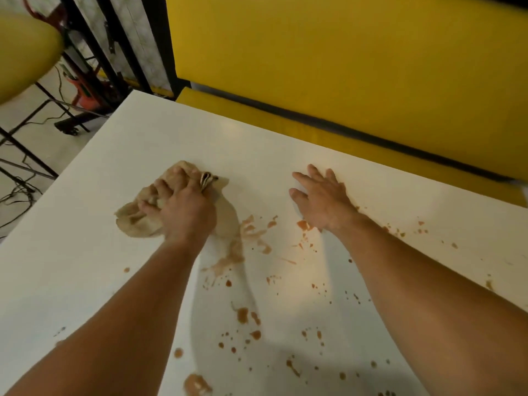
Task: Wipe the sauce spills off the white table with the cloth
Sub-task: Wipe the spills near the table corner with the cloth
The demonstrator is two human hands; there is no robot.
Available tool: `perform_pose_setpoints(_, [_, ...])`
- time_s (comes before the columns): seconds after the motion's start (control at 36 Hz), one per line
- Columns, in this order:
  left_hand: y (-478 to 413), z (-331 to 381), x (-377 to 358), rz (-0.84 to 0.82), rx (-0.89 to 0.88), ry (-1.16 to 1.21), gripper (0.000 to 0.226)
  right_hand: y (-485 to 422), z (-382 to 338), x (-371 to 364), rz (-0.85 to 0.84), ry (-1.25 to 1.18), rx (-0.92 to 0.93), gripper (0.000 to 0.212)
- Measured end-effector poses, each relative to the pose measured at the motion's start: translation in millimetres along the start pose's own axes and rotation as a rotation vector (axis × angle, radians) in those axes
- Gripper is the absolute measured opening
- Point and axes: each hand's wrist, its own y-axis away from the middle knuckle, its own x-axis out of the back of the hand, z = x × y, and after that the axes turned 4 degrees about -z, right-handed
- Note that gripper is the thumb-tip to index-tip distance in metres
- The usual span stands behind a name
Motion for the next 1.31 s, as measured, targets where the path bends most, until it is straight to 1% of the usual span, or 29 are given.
perform_pose_setpoints(0.06, [6,20,-6,-0.019,-0.057,-0.015,0.052,2,2,0,0.003,-0.003,0.011,0.052])
perform_pose_setpoints(0.08, [10,30,-10,-0.032,-0.113,-0.032,0.052,4,3,-1,0.003,0.003,0.018,0.053])
perform_pose_setpoints(0.19, [34,50,-26,-0.090,-0.410,-0.154,0.055,5,6,1,-0.011,0.001,0.019,0.055])
perform_pose_setpoints(0.31, [32,12,-14,-0.160,-0.673,-0.268,0.065,3,2,3,-0.003,-0.008,0.010,0.054])
perform_pose_setpoints(0.39, [25,-17,0,-0.200,-0.776,-0.315,0.069,6,2,1,0.012,-0.018,-0.005,0.053])
perform_pose_setpoints(0.44, [22,-36,7,-0.181,-0.765,-0.340,0.067,7,-3,3,0.032,-0.043,-0.024,0.051])
perform_pose_setpoints(0.47, [21,-47,11,-0.164,-0.733,-0.342,0.067,8,-8,5,0.039,-0.048,-0.036,0.051])
perform_pose_setpoints(0.53, [17,-71,19,-0.113,-0.628,-0.319,0.068,11,-18,7,0.055,-0.048,-0.029,0.051])
perform_pose_setpoints(0.61, [12,-106,29,-0.025,-0.431,-0.235,0.065,17,-33,7,0.039,-0.097,0.060,0.052])
perform_pose_setpoints(0.67, [14,-114,32,-0.009,-0.318,-0.184,0.059,20,-43,5,0.014,-0.137,0.116,0.053])
perform_pose_setpoints(0.72, [19,-101,27,0.023,-0.207,-0.115,0.055,22,-50,3,-0.008,-0.153,0.143,0.053])
perform_pose_setpoints(0.81, [27,-61,12,0.033,-0.009,0.036,0.050,24,-51,1,-0.042,-0.152,0.136,0.051])
perform_pose_setpoints(0.89, [36,-24,-2,0.008,0.072,0.050,0.049,27,-41,2,-0.065,-0.130,0.093,0.049])
perform_pose_setpoints(0.94, [43,-7,-7,-0.007,0.053,0.024,0.052,27,-33,3,-0.062,-0.112,0.082,0.048])
perform_pose_setpoints(1.0, [50,7,-13,-0.031,-0.022,0.013,0.054,28,-27,3,-0.059,-0.101,0.090,0.047])
perform_pose_setpoints(1.06, [58,17,-19,-0.066,-0.145,-0.017,0.055,28,-25,4,-0.070,-0.098,0.093,0.046])
perform_pose_setpoints(1.11, [65,21,-23,-0.106,-0.315,-0.074,0.055,28,-26,4,-0.071,-0.078,0.094,0.045])
perform_pose_setpoints(1.22, [62,-5,-16,-0.167,-0.579,-0.152,0.067,27,-27,3,-0.076,-0.036,0.095,0.046])
perform_pose_setpoints(1.31, [55,-32,-2,-0.178,-0.690,-0.223,0.076,27,-27,3,-0.080,-0.033,0.091,0.046])
